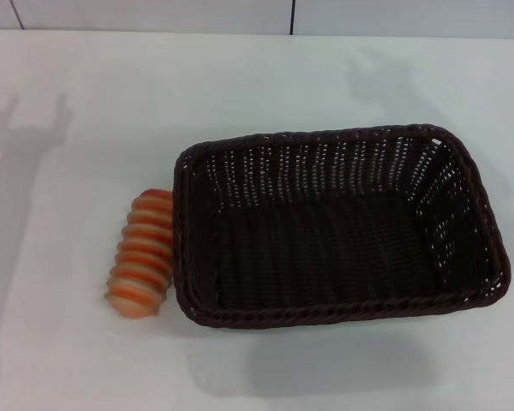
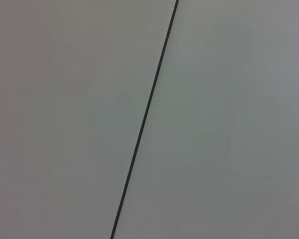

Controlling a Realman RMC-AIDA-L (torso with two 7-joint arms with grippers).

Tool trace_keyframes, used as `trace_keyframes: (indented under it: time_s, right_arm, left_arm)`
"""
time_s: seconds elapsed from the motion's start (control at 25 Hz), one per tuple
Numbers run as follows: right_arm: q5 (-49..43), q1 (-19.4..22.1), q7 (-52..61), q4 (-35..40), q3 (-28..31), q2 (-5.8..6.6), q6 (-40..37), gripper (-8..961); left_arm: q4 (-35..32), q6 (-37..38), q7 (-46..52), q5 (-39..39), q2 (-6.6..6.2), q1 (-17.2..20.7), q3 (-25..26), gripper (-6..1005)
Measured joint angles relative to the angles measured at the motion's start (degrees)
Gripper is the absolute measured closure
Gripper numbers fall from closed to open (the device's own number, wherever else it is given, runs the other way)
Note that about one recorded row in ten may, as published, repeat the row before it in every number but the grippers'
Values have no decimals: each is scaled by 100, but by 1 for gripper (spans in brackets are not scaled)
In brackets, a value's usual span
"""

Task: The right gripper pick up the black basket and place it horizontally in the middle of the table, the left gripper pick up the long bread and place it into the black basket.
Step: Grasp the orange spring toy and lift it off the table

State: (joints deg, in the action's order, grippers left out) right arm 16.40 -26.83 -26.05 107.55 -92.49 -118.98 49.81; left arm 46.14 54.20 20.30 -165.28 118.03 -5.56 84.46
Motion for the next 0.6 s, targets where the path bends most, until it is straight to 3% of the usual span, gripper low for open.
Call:
trace_keyframes:
  time_s: [0.08, 0.12, 0.16, 0.24, 0.32, 0.36, 0.4, 0.52, 0.56, 0.6]
  right_arm:
    - [343, 434, -188, 4, -11, 1, -684, 669]
    - [343, 434, -188, 4, -11, 1, -684, 669]
    - [742, 863, -441, -13, -67, -2, -1375, 668]
    - [907, 1057, -554, -32, -103, -4, -1663, 668]
    - [1261, 1473, -775, -157, -219, -4, -2513, 667]
    - [1437, 1825, -882, -375, -364, -3, -3326, 667]
    - [1437, 1825, -882, -375, -364, -3, -3326, 667]
    - [1474, 2195, -905, -892, -622, -4, -4679, 668]
    - [1477, 2323, -886, -1288, -767, -12, -5519, 668]
    - [1477, 2323, -886, -1288, -767, -12, -5519, 668]
  left_arm:
    - [5, -54, 0, -4, -4, -24, -1, 240]
    - [5, -54, 0, -4, -4, -24, -1, 240]
    - [7, -72, 1, -8, -7, -42, 0, 240]
    - [10, -87, 5, -10, -8, -49, 0, 240]
    - [14, -102, 29, -10, -8, -57, 0, 240]
    - [17, -108, 54, -13, -9, -63, 0, 240]
    - [17, -108, 54, -13, -9, -63, 0, 240]
    - [33, -113, 62, -13, -9, -56, -31, 241]
    - [82, -118, 68, -14, -9, -26, -93, 241]
    - [82, -118, 68, -14, -9, -26, -93, 241]
